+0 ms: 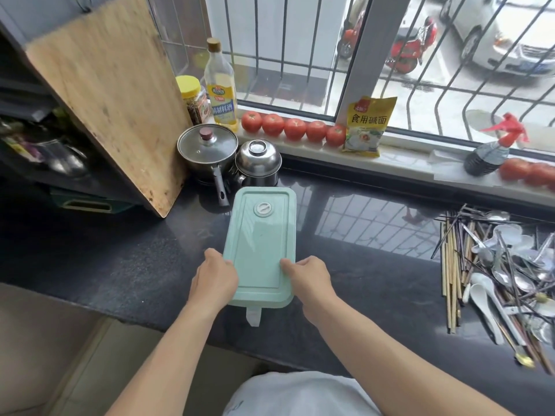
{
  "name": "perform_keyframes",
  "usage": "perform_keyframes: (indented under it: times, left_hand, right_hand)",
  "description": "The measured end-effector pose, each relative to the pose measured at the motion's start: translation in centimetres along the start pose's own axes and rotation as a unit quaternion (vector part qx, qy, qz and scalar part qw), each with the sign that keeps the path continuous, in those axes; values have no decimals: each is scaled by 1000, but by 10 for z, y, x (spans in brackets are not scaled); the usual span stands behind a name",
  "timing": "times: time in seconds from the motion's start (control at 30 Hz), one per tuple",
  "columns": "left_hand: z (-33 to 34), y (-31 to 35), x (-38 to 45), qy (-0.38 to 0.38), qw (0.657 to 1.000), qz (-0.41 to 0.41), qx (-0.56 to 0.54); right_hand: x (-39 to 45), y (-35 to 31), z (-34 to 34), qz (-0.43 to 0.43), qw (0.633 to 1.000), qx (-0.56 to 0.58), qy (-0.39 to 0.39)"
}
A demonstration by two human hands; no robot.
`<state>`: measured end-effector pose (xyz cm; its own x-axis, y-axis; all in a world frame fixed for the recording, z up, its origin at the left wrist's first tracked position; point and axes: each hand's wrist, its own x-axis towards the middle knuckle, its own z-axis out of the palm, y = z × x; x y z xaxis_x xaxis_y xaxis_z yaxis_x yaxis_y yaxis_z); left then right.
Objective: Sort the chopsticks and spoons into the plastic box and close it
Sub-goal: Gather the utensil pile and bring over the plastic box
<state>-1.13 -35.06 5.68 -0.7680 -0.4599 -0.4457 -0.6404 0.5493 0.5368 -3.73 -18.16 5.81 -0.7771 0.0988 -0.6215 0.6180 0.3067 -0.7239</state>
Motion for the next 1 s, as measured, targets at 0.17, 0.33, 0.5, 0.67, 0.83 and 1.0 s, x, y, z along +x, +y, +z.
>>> perform_keyframes:
  times: [0.17, 0.33, 0.5, 0.67, 0.83, 1.0]
  left_hand:
    - [-3, -4, -7, -48, 998, 6, -41]
    - [-2, -4, -17, -55, 985, 8, -161]
    - [0, -17, -18, -33, 979, 10, -203]
    - [16, -18, -24, 96, 973, 93, -188]
    - [28, 11, -46, 182, 926, 254, -211]
    - [51, 52, -81, 123, 905, 335, -233]
  right_hand:
    - [-6, 17, -12, 32, 997, 26, -62]
    - [-17, 12, -42, 8, 985, 128, -115]
    - [-27, -35, -94, -85, 932, 325, -134]
    - [-32, -39, -151, -243, 950, 38, 190]
    - [-1, 44, -139, -122, 880, -410, 207]
    - [24, 104, -80, -110, 874, -466, 80]
